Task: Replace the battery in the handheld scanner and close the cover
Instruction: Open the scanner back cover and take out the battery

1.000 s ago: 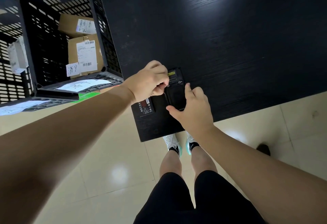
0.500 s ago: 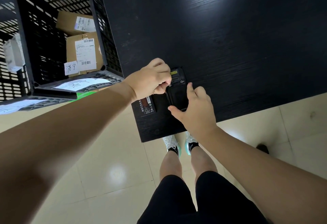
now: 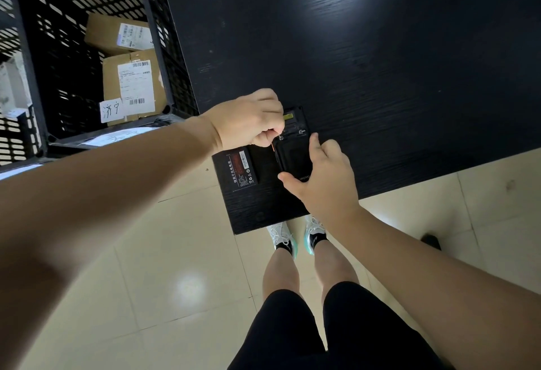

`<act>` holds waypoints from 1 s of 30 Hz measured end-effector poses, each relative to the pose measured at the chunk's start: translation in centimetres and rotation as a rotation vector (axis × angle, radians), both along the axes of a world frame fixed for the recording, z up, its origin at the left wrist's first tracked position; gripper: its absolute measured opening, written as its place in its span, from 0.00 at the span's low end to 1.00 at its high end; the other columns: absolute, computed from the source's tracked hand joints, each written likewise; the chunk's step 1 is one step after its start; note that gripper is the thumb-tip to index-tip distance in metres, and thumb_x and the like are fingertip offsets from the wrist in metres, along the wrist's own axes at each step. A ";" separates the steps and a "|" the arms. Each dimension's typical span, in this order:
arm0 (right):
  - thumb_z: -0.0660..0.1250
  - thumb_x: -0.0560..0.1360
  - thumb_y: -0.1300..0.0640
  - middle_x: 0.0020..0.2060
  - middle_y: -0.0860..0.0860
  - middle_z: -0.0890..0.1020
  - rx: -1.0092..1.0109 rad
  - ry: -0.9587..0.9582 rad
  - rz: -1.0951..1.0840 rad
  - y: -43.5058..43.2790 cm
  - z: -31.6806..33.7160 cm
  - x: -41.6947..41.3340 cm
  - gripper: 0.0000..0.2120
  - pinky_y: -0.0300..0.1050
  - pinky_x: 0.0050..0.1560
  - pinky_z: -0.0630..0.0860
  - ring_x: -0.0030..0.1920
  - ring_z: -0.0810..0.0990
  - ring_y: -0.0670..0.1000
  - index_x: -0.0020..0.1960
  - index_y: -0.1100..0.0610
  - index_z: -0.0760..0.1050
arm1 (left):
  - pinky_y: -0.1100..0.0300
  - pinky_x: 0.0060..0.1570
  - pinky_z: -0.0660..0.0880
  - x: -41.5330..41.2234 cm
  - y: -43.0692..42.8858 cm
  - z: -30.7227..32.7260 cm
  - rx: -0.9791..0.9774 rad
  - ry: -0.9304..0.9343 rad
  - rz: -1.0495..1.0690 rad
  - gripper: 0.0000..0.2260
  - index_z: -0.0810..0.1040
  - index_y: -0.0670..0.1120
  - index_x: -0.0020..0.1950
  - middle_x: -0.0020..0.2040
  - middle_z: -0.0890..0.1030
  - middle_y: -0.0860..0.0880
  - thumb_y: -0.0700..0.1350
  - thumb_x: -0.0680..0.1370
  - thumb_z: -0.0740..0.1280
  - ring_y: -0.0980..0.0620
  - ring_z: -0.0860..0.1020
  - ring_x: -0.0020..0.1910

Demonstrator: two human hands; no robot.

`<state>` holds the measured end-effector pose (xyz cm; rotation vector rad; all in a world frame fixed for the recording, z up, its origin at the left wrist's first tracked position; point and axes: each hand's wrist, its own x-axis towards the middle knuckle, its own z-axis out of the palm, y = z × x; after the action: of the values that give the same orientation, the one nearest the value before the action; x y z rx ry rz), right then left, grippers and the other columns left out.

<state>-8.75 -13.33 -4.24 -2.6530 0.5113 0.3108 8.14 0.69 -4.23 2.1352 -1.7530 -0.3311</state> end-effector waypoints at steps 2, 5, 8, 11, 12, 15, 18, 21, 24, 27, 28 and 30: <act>0.70 0.69 0.36 0.53 0.56 0.72 -0.001 -0.004 -0.007 0.1 -0.1 -0.1 0.46 0.44 0.51 0.70 0.51 0.72 0.54 0.76 0.62 0.59 | 0.49 0.41 0.76 0.1 0.3 -0.2 -0.005 0.016 0.017 0.07 0.77 0.41 0.39 0.40 0.78 0.47 0.31 0.72 0.64 0.43 0.74 0.48; 0.70 0.69 0.36 0.53 0.56 0.72 -0.008 -0.016 -0.003 0.1 -0.2 -0.1 0.46 0.45 0.52 0.71 0.51 0.72 0.55 0.76 0.62 0.59 | 0.49 0.41 0.76 0.0 0.3 -0.2 -0.013 0.020 0.039 0.07 0.78 0.41 0.39 0.40 0.78 0.48 0.32 0.73 0.64 0.43 0.74 0.48; 0.70 0.70 0.37 0.53 0.56 0.72 -0.004 -0.024 0.000 0.2 -0.4 -0.2 0.46 0.46 0.53 0.71 0.51 0.72 0.55 0.76 0.62 0.59 | 0.49 0.38 0.76 -0.2 0.1 -0.2 -0.030 0.030 0.062 0.07 0.78 0.41 0.38 0.39 0.77 0.48 0.34 0.72 0.61 0.43 0.74 0.47; 0.71 0.70 0.37 0.52 0.56 0.72 0.002 -0.051 0.005 0.1 -0.6 -0.3 0.45 0.46 0.52 0.72 0.50 0.72 0.55 0.75 0.63 0.60 | 0.48 0.38 0.76 -0.7 0.2 -0.3 -0.014 0.064 0.118 0.06 0.78 0.40 0.38 0.39 0.77 0.47 0.33 0.71 0.64 0.42 0.74 0.48; 0.71 0.69 0.37 0.52 0.56 0.73 0.000 -0.064 0.006 0.1 -0.7 -0.3 0.45 0.46 0.52 0.72 0.49 0.72 0.55 0.75 0.63 0.60 | 0.47 0.38 0.76 -0.8 0.2 -0.2 -0.011 0.081 0.140 0.05 0.78 0.40 0.38 0.39 0.77 0.47 0.32 0.70 0.65 0.42 0.74 0.49; 0.70 0.69 0.36 0.51 0.55 0.72 -0.006 -0.079 0.020 0.0 -0.8 -0.3 0.46 0.45 0.50 0.72 0.49 0.72 0.53 0.75 0.62 0.60 | 0.47 0.39 0.75 -1.2 0.1 0.5 -0.005 0.117 0.194 0.06 0.78 0.40 0.37 0.38 0.77 0.46 0.30 0.69 0.64 0.42 0.74 0.49; 0.67 0.69 0.33 0.54 0.52 0.73 0.132 -0.056 -0.014 -1.1 -0.8 -0.5 0.44 0.43 0.51 0.72 0.51 0.73 0.49 0.76 0.56 0.60 | 0.48 0.46 0.75 -2.9 0.5 1.1 -0.042 0.139 0.336 0.04 0.79 0.38 0.40 0.41 0.78 0.43 0.30 0.71 0.68 0.41 0.75 0.49; 0.67 0.71 0.37 0.53 0.45 0.75 0.387 -0.088 -0.175 -4.0 -0.3 0.0 0.32 0.35 0.48 0.75 0.46 0.78 0.40 0.71 0.50 0.68 | 0.56 0.59 0.70 -7.1 0.6 1.2 -0.130 0.315 0.752 0.11 0.80 0.39 0.55 0.52 0.78 0.43 0.37 0.73 0.72 0.42 0.75 0.56; 0.69 0.73 0.48 0.47 0.43 0.78 0.376 -0.182 -0.073 -7.3 0.2 2.1 0.14 0.35 0.46 0.78 0.44 0.78 0.37 0.59 0.47 0.76 | 0.58 0.67 0.63 -12.1 -1.5 1.7 -0.091 0.488 1.120 0.30 0.68 0.45 0.70 0.63 0.72 0.47 0.47 0.71 0.75 0.49 0.68 0.64; 0.70 0.74 0.53 0.47 0.43 0.77 0.366 -0.152 0.190 -9.2 0.4 4.8 0.09 0.35 0.43 0.77 0.44 0.78 0.39 0.54 0.48 0.77 | 0.56 0.69 0.57 -15.1 -4.8 1.7 -0.062 0.616 1.342 0.44 0.55 0.45 0.77 0.70 0.64 0.46 0.53 0.69 0.76 0.49 0.60 0.70; 0.70 0.74 0.54 0.48 0.43 0.76 0.364 -0.122 0.276 -9.5 0.3 5.6 0.09 0.36 0.44 0.77 0.45 0.78 0.39 0.54 0.48 0.77 | 0.54 0.69 0.58 -15.6 -5.7 1.6 -0.057 0.641 1.405 0.46 0.53 0.45 0.78 0.71 0.63 0.46 0.54 0.69 0.76 0.48 0.59 0.71; 0.70 0.75 0.55 0.48 0.43 0.76 0.367 -0.090 0.419 -9.8 0.0 6.8 0.08 0.39 0.46 0.77 0.45 0.77 0.40 0.53 0.49 0.78 | 0.50 0.70 0.59 -16.0 -7.2 1.3 -0.039 0.667 1.517 0.47 0.52 0.44 0.78 0.72 0.61 0.45 0.56 0.69 0.76 0.45 0.59 0.71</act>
<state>-1.97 -23.11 -4.23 -2.3756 -0.1292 0.3649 -7.91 -6.50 -2.92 2.2564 0.3588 -0.4351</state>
